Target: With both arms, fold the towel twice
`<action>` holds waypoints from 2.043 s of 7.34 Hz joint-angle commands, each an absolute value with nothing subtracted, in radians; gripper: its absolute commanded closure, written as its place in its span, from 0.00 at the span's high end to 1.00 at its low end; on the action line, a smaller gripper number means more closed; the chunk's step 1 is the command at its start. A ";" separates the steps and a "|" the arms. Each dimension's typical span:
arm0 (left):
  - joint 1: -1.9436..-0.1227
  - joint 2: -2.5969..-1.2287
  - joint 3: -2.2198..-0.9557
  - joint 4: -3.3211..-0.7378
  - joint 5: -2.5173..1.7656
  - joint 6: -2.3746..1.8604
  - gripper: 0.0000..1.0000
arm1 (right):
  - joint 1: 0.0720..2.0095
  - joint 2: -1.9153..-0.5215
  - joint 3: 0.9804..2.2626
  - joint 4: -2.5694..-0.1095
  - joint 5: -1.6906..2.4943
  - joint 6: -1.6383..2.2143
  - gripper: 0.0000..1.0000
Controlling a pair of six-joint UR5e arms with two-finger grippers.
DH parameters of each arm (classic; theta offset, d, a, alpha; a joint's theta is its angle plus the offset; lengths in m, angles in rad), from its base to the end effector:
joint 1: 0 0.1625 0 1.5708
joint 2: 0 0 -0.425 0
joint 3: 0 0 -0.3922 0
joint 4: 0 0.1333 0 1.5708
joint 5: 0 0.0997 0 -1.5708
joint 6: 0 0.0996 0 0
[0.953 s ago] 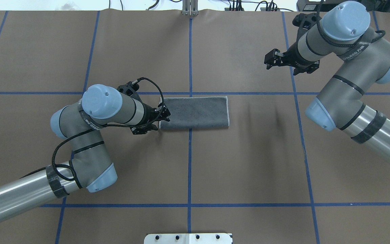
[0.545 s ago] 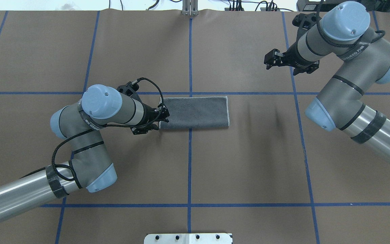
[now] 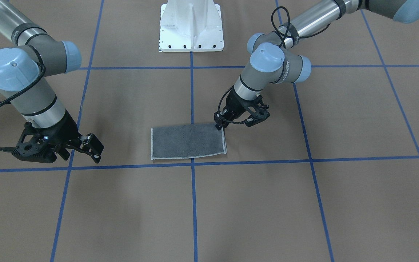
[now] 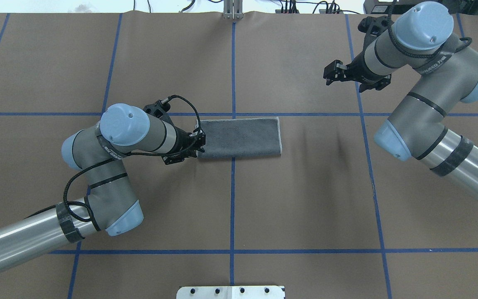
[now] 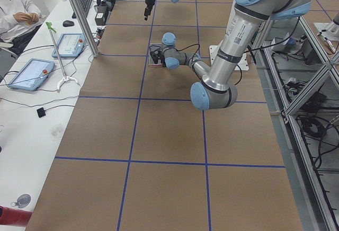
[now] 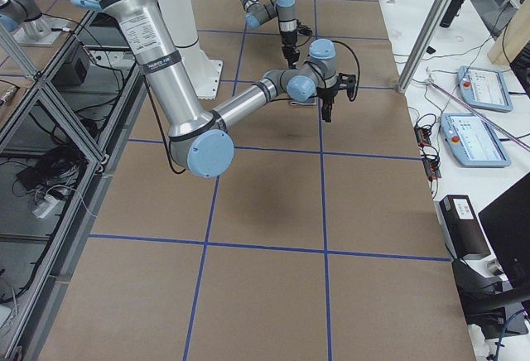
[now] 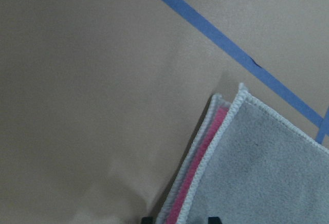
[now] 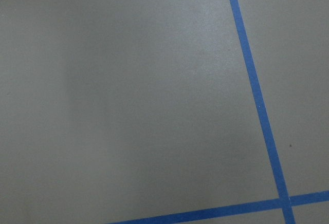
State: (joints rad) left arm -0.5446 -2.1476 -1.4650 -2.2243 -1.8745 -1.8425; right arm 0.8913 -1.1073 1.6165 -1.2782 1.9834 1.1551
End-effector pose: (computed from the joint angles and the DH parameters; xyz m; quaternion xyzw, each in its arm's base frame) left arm 0.5537 -0.4564 0.2919 -0.0551 0.5395 -0.2579 0.7996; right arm -0.3467 -0.5778 0.3433 0.0825 -0.4179 0.1346 0.8947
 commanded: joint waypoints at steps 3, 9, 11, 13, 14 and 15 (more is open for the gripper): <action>-0.545 -2.134 -1.471 -2.226 -1.876 -1.841 0.33 | 0.891 -1.106 1.620 -1.278 1.983 1.155 1.00; -0.541 -2.137 -1.471 -2.226 -1.876 -1.842 0.33 | 0.891 -1.108 1.620 -1.278 1.983 1.155 1.00; -0.541 -2.137 -1.471 -2.226 -1.876 -1.842 0.33 | 0.893 -1.108 1.620 -1.278 1.983 1.155 1.00; -0.541 -2.140 -1.471 -2.224 -1.876 -1.842 0.33 | 0.891 -1.108 1.620 -1.278 1.985 1.155 1.00; -0.541 -2.138 -1.471 -2.226 -1.876 -1.842 0.27 | 0.891 -1.108 1.620 -1.278 1.983 1.155 1.00; -0.541 -2.138 -1.471 -2.224 -1.876 -1.842 0.23 | 0.893 -1.108 1.620 -1.278 1.983 1.155 1.00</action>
State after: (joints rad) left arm -0.5415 -2.1384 -1.4711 -2.2252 -1.8761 -1.8425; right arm 0.8916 -1.1075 1.6199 -1.2778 1.9839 1.1551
